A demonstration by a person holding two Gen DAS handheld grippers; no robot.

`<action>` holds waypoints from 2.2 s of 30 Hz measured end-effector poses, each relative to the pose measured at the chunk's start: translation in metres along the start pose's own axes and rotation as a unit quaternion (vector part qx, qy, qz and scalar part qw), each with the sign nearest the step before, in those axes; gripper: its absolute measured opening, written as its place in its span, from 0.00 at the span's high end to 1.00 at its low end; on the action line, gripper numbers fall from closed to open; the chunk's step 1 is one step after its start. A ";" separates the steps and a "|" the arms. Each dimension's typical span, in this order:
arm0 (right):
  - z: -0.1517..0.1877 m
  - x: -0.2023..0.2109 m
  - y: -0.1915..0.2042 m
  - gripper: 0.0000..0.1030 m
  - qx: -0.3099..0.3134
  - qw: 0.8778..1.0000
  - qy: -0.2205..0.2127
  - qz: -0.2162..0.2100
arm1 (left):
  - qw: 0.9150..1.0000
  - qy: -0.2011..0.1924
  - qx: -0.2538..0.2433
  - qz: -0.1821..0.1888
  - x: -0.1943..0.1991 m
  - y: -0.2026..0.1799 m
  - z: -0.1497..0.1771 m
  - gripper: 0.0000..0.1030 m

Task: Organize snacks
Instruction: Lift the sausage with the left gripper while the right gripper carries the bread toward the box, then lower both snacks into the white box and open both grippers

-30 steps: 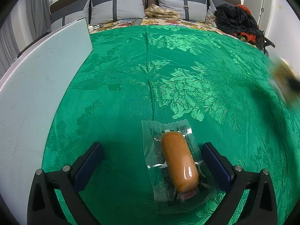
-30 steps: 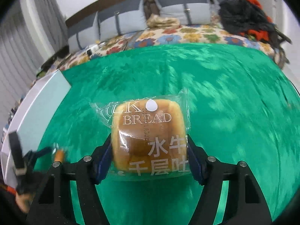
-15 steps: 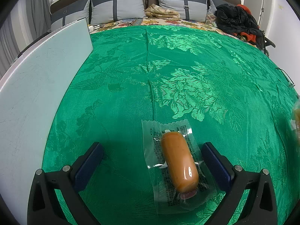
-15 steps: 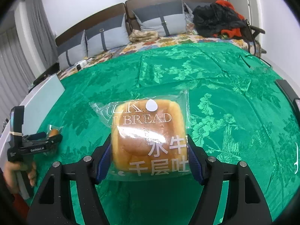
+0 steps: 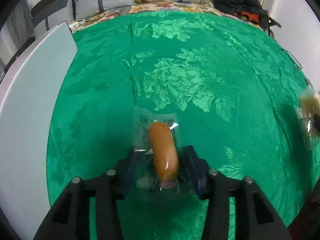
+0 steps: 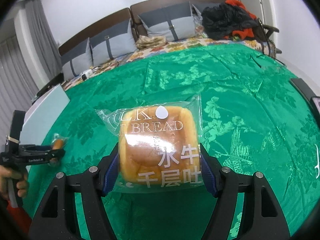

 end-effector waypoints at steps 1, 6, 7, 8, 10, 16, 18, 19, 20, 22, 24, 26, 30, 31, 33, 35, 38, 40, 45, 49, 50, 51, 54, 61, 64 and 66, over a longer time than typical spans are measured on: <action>-0.002 0.002 0.001 0.29 0.002 1.000 -0.004 -0.001 | 1.000 -0.007 0.010 0.006 0.003 0.002 0.001 0.66; -0.001 0.009 0.005 0.29 0.003 1.000 -0.009 -0.007 | 0.996 -0.032 0.075 0.047 0.019 0.018 0.011 0.70; 0.000 0.010 0.006 0.29 0.002 1.000 -0.008 -0.011 | 0.995 -0.036 0.081 0.051 0.021 0.019 0.013 0.73; 0.001 0.011 0.006 0.29 0.001 1.000 -0.007 -0.013 | 0.994 -0.040 0.086 0.055 0.024 0.021 0.015 0.79; 0.003 0.012 0.007 0.29 -0.002 1.000 -0.003 -0.016 | 0.991 -0.050 0.100 0.066 0.032 0.024 0.019 1.00; 0.007 0.019 0.017 0.29 -0.004 1.000 0.003 -0.031 | 0.987 -0.056 0.127 0.082 0.038 0.037 0.026 1.00; 0.008 0.019 0.019 0.29 -0.004 0.999 0.004 -0.031 | 0.985 -0.054 0.140 0.091 0.035 0.040 0.031 1.00; 0.009 0.020 0.020 0.29 -0.003 1.000 0.004 -0.031 | 0.983 -0.060 0.146 0.095 0.038 0.042 0.033 1.00; 0.010 0.021 0.019 0.29 -0.002 1.000 0.003 -0.030 | 0.983 -0.066 0.145 0.094 0.041 0.041 0.033 1.00; 0.011 0.022 0.019 0.29 -0.004 1.000 0.002 -0.029 | 0.983 -0.076 0.138 0.095 0.048 0.039 0.031 1.00; 0.011 0.021 0.017 0.29 -0.007 1.000 0.003 -0.029 | 0.983 -0.084 0.134 0.095 0.055 0.040 0.028 1.00; 0.012 0.020 0.016 0.29 -0.010 0.999 0.005 -0.031 | 0.982 -0.092 0.134 0.098 0.062 0.042 0.024 1.00; 0.012 0.020 0.017 0.29 -0.008 0.999 0.004 -0.033 | 0.981 -0.090 0.136 0.106 0.066 0.044 0.023 1.00; 0.012 0.020 0.017 0.29 -0.008 0.999 0.003 -0.034 | 0.982 -0.092 0.132 0.102 0.068 0.043 0.023 1.00; 0.011 0.021 0.017 0.29 -0.009 0.999 0.000 -0.036 | 0.983 -0.096 0.121 0.102 0.073 0.039 0.023 1.00; 0.010 0.022 0.016 0.29 -0.009 0.999 -0.003 -0.036 | 0.982 -0.106 0.114 0.105 0.084 0.035 0.022 1.00; 0.010 0.023 0.016 0.29 -0.010 0.999 -0.003 -0.037 | 0.979 -0.121 0.116 0.115 0.102 0.034 0.021 1.00; 0.008 0.023 0.018 0.29 -0.013 0.999 0.001 -0.039 | 0.975 -0.133 0.128 0.125 0.118 0.041 0.020 1.00; -0.020 0.034 0.061 0.29 0.005 0.997 -0.005 -0.083 | 0.960 -0.178 0.170 0.135 0.170 0.084 0.020 1.00; -0.052 0.044 0.141 0.29 0.049 0.988 -0.016 -0.147 | 0.951 -0.211 0.204 0.103 0.210 0.151 0.024 1.00; -0.061 0.047 0.173 0.29 0.069 0.983 -0.018 -0.172 | 0.950 -0.214 0.208 0.087 0.217 0.168 0.027 1.00; -0.069 0.048 0.201 0.29 0.086 0.977 -0.017 -0.192 | 0.950 -0.215 0.214 0.073 0.220 0.186 0.029 1.00; -0.080 0.051 0.288 0.29 0.135 0.959 -0.001 -0.248 | 0.947 -0.210 0.239 0.037 0.226 0.241 0.043 1.00; -0.043 0.020 0.472 0.26 0.216 0.904 0.120 -0.348 | 0.944 -0.166 0.281 -0.034 0.203 0.333 0.085 1.00; -0.003 -0.012 0.514 0.15 0.230 0.876 0.232 -0.355 | 0.944 -0.125 0.299 -0.055 0.183 0.352 0.099 0.92; 0.009 -0.020 0.521 0.15 0.244 0.874 0.249 -0.339 | 0.943 -0.112 0.306 -0.065 0.176 0.356 0.109 0.58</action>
Point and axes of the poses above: each gripper's, at about its wrist camera, not at the fingertips, and x roughly against the way its jaws point, y to its left, z to its underside, the point moved 8 cm from there along -x, roughly the way its jaws point, and after that the axes turned 5 degrees about y, right-handed, at the moved point
